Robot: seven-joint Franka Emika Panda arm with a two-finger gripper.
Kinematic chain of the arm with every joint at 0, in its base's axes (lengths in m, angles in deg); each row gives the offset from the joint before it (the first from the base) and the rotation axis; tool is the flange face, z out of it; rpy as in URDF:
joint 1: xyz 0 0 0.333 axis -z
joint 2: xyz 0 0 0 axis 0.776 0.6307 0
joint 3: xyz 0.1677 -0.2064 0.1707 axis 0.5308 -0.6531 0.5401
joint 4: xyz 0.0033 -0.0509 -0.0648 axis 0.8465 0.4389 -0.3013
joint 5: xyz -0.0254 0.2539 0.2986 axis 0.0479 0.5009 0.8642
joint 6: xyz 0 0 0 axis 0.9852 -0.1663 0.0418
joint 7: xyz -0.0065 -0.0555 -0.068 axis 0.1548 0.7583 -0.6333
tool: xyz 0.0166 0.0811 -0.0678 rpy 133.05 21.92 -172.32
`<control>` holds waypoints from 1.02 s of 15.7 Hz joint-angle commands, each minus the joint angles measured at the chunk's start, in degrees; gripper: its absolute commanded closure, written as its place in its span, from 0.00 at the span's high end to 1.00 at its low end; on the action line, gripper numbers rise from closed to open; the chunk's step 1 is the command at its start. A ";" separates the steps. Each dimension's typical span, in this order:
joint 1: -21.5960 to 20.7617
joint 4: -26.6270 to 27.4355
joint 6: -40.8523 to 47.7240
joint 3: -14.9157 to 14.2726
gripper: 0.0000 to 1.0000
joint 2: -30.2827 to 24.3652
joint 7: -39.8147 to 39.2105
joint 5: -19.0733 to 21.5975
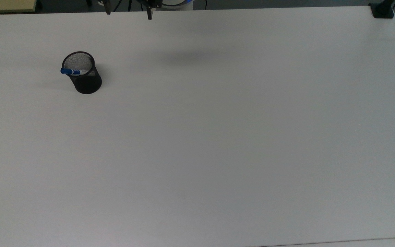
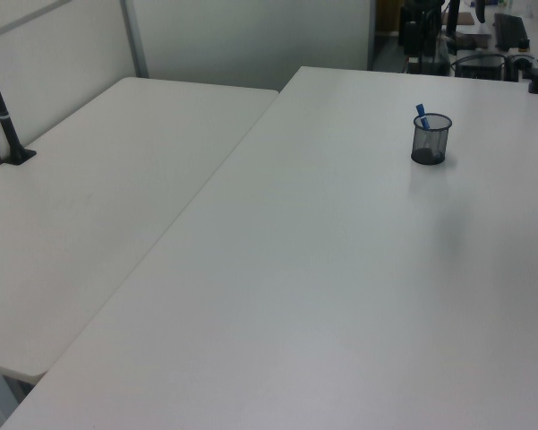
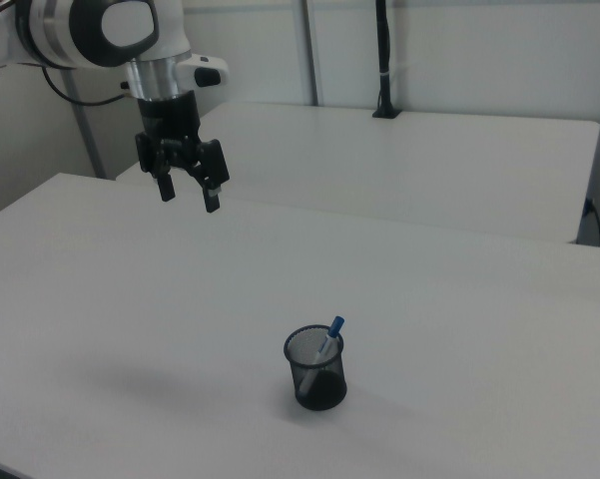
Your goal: Remove the marker
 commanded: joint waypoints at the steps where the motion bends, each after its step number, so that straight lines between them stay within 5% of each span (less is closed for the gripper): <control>1: 0.07 0.08 2.18 -0.48 1.00 -1.25 -1.83 1.12; 16: 0.34 -0.09 2.53 -0.75 1.00 -1.26 -1.84 1.30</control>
